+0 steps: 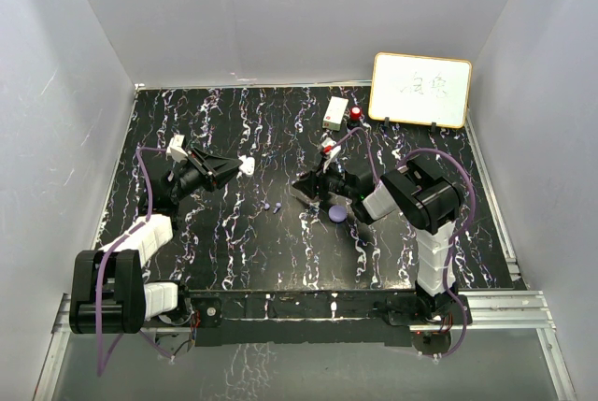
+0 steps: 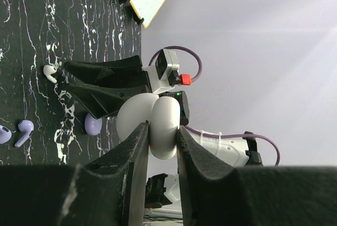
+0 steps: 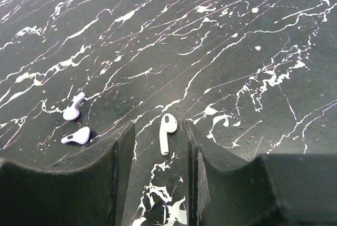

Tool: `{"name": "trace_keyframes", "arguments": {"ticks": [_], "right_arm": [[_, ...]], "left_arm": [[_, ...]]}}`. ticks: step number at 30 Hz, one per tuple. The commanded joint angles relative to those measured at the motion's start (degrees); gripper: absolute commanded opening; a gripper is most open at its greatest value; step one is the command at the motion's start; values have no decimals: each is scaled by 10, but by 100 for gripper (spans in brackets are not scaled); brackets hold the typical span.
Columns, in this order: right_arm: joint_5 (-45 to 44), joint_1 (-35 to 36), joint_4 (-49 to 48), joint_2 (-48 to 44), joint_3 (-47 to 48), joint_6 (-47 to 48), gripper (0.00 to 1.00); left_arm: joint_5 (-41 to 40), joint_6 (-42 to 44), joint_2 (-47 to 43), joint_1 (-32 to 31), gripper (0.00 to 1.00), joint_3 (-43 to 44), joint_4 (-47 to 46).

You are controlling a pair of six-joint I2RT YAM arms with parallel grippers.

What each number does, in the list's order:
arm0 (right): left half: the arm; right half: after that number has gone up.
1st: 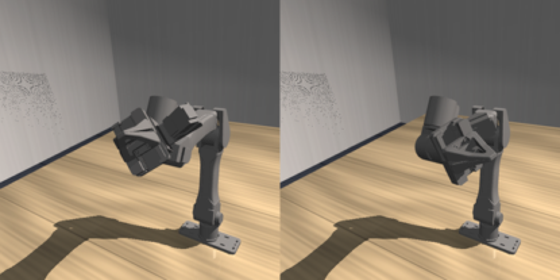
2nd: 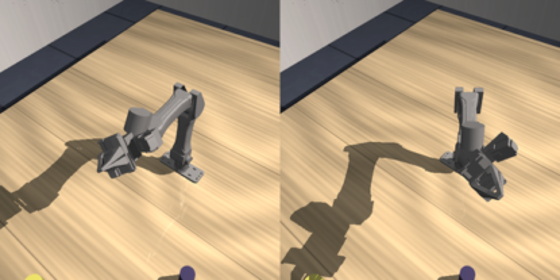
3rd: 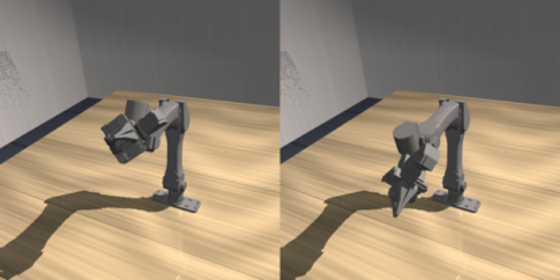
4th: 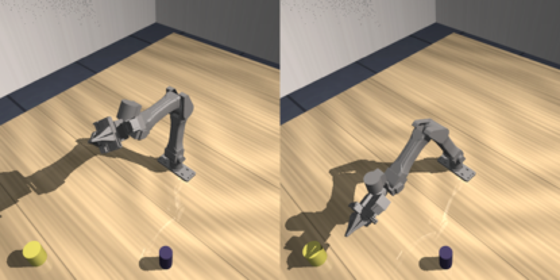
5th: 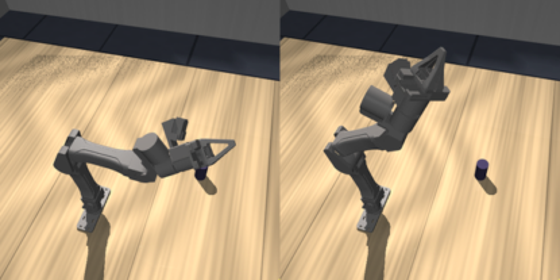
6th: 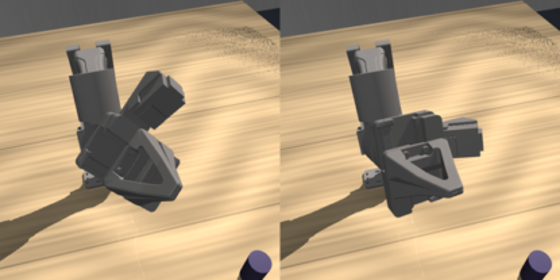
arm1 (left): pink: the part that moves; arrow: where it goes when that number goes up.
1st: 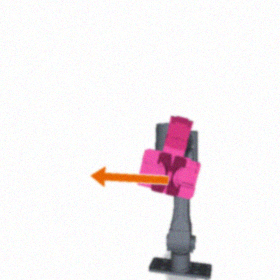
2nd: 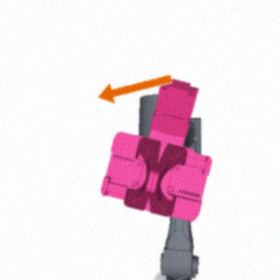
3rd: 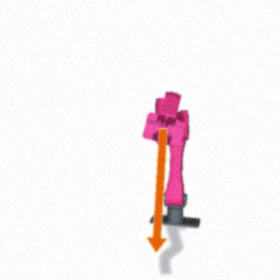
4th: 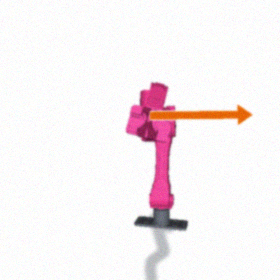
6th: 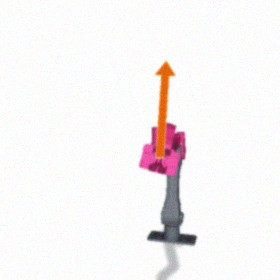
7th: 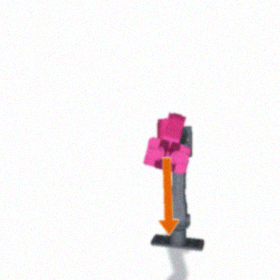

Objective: Insert the wireless bluetooth earbuds into the charging case
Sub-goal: Adjust the earbud at the center of the board.

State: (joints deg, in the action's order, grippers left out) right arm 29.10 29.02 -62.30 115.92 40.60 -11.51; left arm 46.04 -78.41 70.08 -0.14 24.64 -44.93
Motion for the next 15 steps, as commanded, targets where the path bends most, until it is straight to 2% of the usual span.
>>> {"name": "trace_keyframes", "arguments": {"ticks": [1, 9, 15], "right_arm": [[-4, -4, -21, -28, 8, 0, 39], [-40, -3, 95, -85, 49, -2, 40], [-122, 13, 363, -114, 173, 10, 36]], "left_arm": [[6, 2, -7, -1, 0, 12, -2], [6, 2, -4, -2, 0, 12, -5], [6, 0, -2, -2, 0, 12, -8]]}}
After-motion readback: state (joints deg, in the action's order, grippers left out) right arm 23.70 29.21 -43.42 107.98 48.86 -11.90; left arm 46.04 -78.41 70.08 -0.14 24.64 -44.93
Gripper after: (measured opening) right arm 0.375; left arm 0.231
